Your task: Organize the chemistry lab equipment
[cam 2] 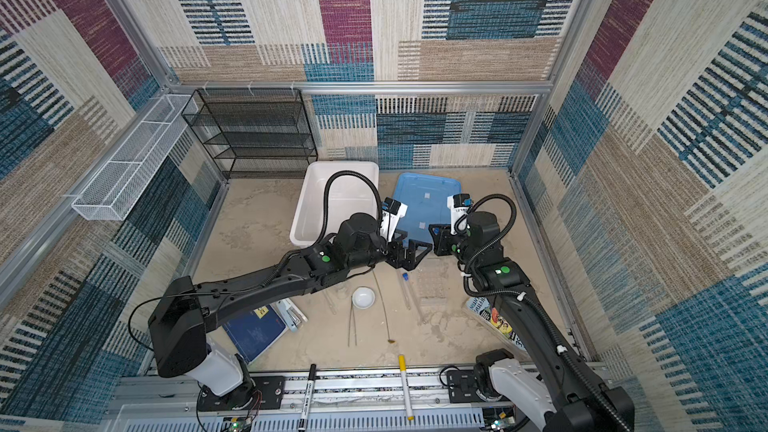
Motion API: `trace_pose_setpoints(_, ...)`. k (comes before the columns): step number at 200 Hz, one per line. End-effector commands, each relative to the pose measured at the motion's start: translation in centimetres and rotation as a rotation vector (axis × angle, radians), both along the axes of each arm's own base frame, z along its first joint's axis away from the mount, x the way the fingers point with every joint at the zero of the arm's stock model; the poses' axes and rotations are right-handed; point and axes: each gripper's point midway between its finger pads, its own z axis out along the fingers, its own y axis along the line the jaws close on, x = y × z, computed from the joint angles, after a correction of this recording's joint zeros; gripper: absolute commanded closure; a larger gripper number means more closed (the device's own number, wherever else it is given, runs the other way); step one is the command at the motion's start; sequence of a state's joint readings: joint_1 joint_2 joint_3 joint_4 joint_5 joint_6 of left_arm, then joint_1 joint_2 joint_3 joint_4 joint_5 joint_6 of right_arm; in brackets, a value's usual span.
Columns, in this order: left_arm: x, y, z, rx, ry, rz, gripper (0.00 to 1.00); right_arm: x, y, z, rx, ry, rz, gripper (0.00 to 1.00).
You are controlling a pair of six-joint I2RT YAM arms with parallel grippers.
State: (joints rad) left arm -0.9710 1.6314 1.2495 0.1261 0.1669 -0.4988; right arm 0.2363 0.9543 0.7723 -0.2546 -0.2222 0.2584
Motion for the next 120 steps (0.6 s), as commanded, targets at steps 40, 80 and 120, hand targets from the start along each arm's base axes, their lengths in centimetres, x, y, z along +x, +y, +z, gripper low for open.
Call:
trace_pose_setpoints(40, -0.6, 0.3, 0.3, 0.041, 0.131, 0.008, 0.00, 0.5, -3.3, 2.5, -0.097, -0.215, -0.159, 0.82)
trace_pose_setpoints(80, -0.6, -0.3, 0.6, 0.001, 0.162, 0.005, 0.00, 0.8, -3.8, 1.8, -0.106, -0.227, -0.189, 0.82)
trace_pose_setpoints(120, -0.3, -0.4, -1.0, 0.033, 0.204, 0.035, 0.00, 0.9, -4.3, 0.9, -0.088, -0.229, -0.226, 0.82)
